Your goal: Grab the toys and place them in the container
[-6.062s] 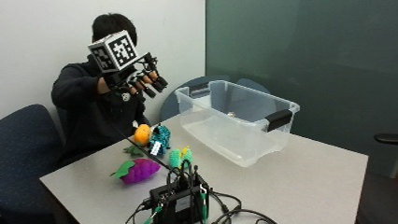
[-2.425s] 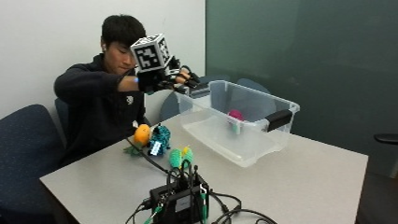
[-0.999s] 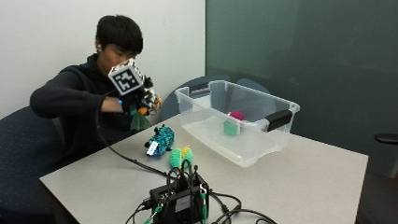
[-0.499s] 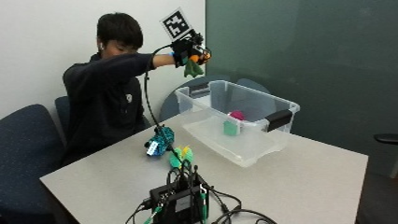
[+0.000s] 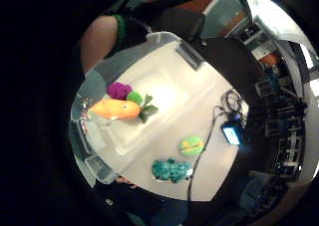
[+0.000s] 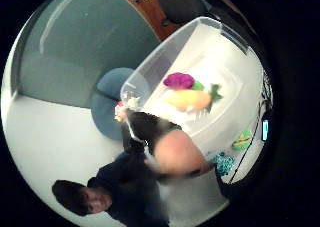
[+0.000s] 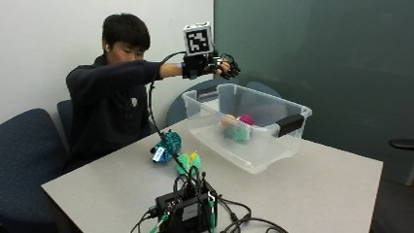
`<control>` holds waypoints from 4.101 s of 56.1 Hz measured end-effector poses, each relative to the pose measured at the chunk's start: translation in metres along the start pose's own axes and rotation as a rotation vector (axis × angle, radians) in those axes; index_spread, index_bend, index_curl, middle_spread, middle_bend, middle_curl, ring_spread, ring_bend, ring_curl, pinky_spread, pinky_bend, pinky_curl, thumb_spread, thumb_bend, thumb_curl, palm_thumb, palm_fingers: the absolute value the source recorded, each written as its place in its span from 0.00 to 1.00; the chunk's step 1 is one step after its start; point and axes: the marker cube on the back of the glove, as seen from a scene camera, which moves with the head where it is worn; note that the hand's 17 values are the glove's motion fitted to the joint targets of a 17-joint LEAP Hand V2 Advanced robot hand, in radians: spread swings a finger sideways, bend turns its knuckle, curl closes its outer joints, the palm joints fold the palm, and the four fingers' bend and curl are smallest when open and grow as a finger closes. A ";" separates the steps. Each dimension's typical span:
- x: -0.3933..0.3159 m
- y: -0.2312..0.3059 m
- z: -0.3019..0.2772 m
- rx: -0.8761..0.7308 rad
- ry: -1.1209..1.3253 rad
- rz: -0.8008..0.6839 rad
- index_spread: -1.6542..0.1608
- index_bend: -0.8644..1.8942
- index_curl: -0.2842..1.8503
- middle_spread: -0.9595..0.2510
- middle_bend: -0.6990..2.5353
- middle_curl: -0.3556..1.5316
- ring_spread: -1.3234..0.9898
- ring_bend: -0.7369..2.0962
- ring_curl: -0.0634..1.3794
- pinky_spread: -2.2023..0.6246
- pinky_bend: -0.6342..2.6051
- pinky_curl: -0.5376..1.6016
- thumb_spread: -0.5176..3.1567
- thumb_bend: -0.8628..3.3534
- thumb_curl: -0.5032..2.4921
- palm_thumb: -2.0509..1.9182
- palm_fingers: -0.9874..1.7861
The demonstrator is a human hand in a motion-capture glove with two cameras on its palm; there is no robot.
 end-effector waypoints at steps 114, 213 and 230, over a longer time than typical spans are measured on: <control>0.090 0.047 -0.022 0.425 0.105 0.196 0.81 0.63 0.55 0.65 0.56 0.64 0.46 0.79 0.44 0.65 0.53 0.49 0.36 0.22 0.43 0.67 0.78; 0.060 0.214 0.204 -0.061 0.026 -0.006 0.79 0.32 0.28 0.69 0.42 0.50 0.47 0.67 0.32 0.70 0.48 0.41 0.48 0.22 0.27 0.55 0.74; 0.057 0.157 0.082 0.303 0.036 0.081 0.82 0.46 0.36 0.68 0.56 0.59 0.47 0.77 0.43 0.65 0.52 0.48 0.49 0.25 0.31 0.63 0.82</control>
